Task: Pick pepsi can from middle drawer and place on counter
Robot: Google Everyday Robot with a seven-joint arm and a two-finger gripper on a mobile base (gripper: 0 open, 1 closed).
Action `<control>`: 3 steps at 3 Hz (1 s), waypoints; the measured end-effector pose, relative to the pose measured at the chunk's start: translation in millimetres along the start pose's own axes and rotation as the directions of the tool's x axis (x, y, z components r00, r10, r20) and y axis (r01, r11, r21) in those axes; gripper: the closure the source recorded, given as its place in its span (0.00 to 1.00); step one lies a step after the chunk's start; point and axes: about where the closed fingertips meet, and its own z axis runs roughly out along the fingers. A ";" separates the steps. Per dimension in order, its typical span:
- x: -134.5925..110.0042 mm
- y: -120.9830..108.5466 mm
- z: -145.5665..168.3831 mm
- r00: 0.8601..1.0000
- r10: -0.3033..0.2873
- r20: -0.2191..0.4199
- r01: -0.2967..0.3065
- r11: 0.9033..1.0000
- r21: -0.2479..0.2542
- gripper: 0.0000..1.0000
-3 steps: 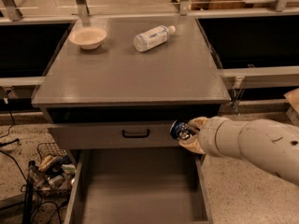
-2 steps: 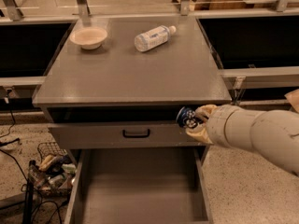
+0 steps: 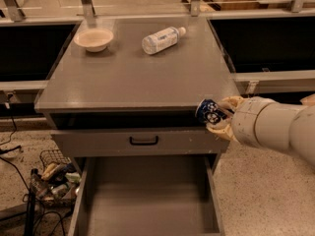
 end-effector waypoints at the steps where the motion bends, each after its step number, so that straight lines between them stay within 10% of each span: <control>1: -11.1 -24.1 16.4 1.000 -0.012 0.012 0.012 1.000 0.021 1.00; 3: -56.1 -50.0 64.2 0.996 -0.073 0.050 0.074 0.997 -0.017 1.00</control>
Offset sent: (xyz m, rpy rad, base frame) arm 0.1061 0.0447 0.0370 -0.0132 -0.0535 0.0803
